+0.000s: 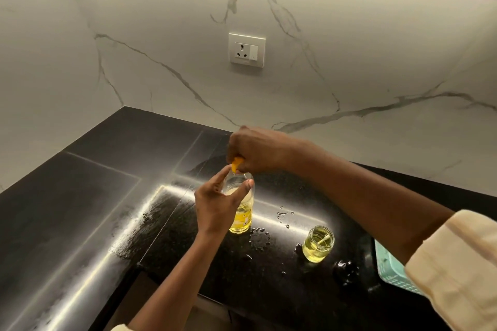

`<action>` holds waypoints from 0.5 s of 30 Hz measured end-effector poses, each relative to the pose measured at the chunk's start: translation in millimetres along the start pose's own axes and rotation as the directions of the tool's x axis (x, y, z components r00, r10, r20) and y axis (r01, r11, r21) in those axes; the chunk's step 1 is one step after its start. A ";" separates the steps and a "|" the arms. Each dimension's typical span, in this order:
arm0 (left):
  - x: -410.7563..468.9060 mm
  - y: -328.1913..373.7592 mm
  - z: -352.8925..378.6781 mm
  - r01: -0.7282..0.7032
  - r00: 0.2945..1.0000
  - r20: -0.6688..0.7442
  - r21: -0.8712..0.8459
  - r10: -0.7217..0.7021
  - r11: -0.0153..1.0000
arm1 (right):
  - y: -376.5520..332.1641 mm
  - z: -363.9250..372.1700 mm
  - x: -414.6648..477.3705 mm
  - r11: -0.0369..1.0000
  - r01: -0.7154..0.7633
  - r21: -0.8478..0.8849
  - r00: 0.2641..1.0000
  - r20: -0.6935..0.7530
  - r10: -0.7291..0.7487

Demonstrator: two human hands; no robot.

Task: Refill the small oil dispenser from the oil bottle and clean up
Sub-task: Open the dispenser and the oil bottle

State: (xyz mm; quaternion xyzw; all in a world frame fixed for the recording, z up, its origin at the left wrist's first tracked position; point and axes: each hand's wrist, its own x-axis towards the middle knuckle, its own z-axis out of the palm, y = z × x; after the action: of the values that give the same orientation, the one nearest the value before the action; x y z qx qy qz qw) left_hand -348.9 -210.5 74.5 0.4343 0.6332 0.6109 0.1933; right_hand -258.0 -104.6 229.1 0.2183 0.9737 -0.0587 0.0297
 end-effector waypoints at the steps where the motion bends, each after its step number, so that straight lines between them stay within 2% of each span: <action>1: 0.7 -0.5 -0.2 0.016 1.000 -0.002 -0.005 -0.016 1.000 | 0.3 -1.4 -0.4 1.000 0.025 -0.005 0.999 0.022 -0.025; 3: 0.5 -1.4 1.1 0.040 0.999 0.004 -0.023 -0.039 0.999 | 0.0 -1.6 -1.0 0.999 0.052 -0.006 0.998 0.049 -0.051; 9: 0.7 -2.7 1.0 -0.016 0.999 0.041 -0.058 0.018 0.998 | -4.4 11.3 5.4 0.994 -0.078 -0.075 0.997 -0.024 0.076; 15: 1.5 -6.2 1.6 0.012 1.000 0.023 -0.042 -0.012 0.999 | -2.2 -1.4 2.1 0.995 0.030 -0.098 0.999 0.017 -0.029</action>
State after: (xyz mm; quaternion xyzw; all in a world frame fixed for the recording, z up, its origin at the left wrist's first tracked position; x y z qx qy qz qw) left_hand -350.4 -207.5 68.8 0.4331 0.6206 0.6179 0.2130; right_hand -260.9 -105.5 230.5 0.2018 0.9782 -0.0128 0.0470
